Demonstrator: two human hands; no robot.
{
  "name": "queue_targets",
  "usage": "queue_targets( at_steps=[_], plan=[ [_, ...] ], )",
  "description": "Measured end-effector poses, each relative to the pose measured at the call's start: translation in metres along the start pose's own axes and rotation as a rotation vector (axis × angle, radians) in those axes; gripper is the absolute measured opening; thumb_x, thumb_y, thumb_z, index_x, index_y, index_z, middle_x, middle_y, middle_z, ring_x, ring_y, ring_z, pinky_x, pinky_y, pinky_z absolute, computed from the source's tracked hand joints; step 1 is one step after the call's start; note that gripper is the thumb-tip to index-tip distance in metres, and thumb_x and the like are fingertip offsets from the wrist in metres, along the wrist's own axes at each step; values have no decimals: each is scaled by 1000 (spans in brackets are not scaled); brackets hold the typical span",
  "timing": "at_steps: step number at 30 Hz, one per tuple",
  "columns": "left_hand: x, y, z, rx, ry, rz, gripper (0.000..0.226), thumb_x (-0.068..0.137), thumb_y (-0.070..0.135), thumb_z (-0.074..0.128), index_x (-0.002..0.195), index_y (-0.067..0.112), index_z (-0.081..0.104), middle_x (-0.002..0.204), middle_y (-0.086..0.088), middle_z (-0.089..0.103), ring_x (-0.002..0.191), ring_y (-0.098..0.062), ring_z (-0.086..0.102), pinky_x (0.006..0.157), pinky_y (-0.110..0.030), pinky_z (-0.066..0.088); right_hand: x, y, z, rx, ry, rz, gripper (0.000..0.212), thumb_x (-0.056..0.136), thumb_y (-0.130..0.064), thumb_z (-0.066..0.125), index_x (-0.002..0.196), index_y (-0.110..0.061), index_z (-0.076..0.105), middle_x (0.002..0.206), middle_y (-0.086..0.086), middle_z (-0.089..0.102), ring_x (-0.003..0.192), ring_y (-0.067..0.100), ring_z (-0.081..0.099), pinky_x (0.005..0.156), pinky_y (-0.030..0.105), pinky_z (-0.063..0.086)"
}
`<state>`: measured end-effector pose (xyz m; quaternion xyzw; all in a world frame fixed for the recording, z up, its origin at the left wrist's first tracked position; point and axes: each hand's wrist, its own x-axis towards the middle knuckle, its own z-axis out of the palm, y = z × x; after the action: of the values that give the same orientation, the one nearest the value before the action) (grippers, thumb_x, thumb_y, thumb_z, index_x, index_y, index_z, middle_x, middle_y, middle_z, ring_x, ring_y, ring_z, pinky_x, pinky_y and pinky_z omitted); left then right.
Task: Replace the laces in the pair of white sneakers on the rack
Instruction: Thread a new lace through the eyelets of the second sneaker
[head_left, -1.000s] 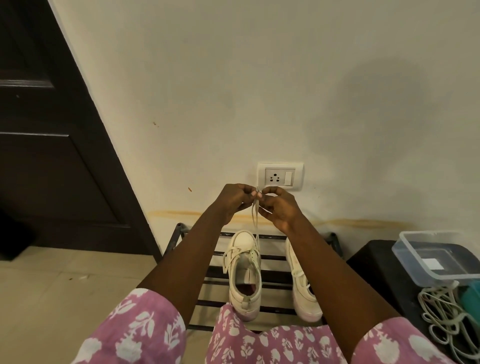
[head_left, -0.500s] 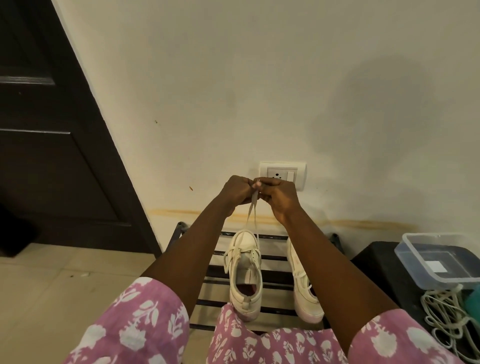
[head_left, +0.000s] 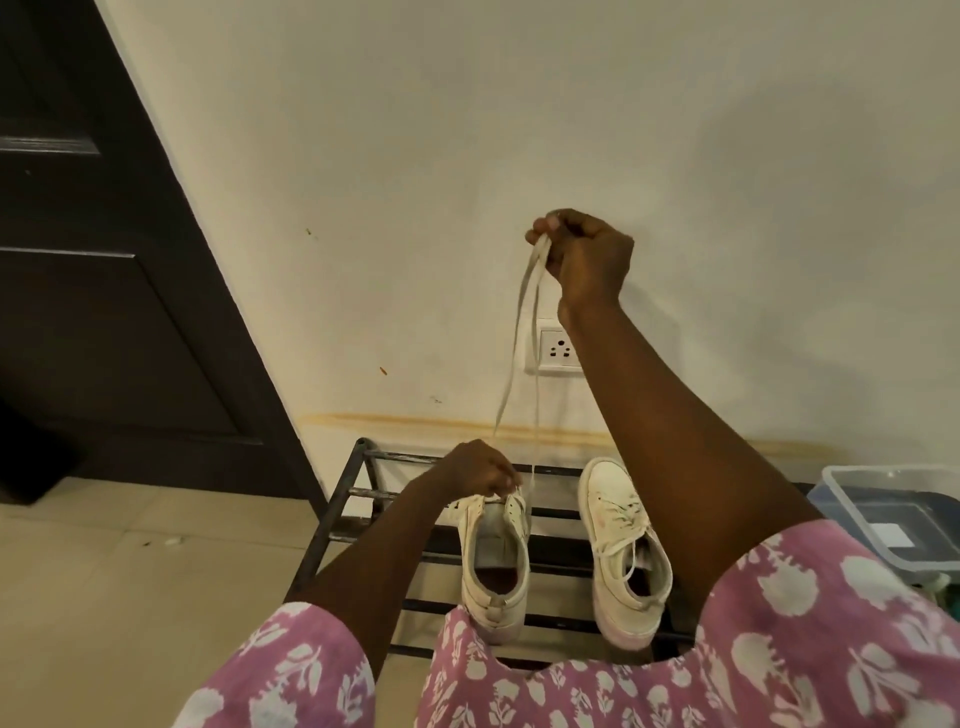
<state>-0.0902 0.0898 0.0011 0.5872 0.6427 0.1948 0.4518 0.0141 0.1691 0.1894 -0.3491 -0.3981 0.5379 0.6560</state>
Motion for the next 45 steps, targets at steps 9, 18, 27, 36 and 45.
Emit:
queue_targets(
  at_steps=[9, 18, 27, 36, 45],
  plan=[
    [15, -63, 27, 367, 194, -49, 32, 94, 6, 49, 124, 6, 60, 130, -9, 58, 120, -21, 53, 90, -10, 32, -9, 0, 6, -57, -124, -33, 18, 84, 14, 56, 75, -1, 63, 71, 10, 62, 67, 24, 65, 83, 39, 57],
    [24, -71, 40, 276, 431, -209, 23, 92, 12, 53, 102, -3, 68, 108, -18, 67, 105, -29, 59, 88, -31, 41, -3, 16, -13, -86, -76, 18, 15, 84, 14, 55, 80, 2, 62, 74, 12, 62, 72, 28, 65, 81, 36, 57],
    [28, -74, 34, -211, 561, -336, 14, 96, 7, 32, 95, 10, 46, 103, -22, 63, 90, -33, 61, 72, -34, 45, 0, 23, -20, -100, -36, 35, 11, 85, 12, 56, 86, 4, 64, 73, 10, 63, 72, 28, 66, 86, 44, 55],
    [30, -71, 23, -769, 632, -323, 16, 100, 9, 20, 101, 11, 36, 86, -12, 44, 74, -28, 56, 68, -39, 48, 3, 14, -15, -65, -44, 23, 12, 85, 13, 56, 84, 4, 64, 70, 11, 63, 68, 26, 65, 84, 40, 56],
    [17, -79, 21, -104, 869, -235, 35, 85, -4, 43, 105, 9, 68, 101, -16, 69, 87, -31, 63, 81, -42, 52, 5, 11, -17, -67, -57, 3, 13, 84, 13, 57, 81, 3, 64, 69, 11, 63, 65, 24, 65, 82, 40, 57]
  ],
)
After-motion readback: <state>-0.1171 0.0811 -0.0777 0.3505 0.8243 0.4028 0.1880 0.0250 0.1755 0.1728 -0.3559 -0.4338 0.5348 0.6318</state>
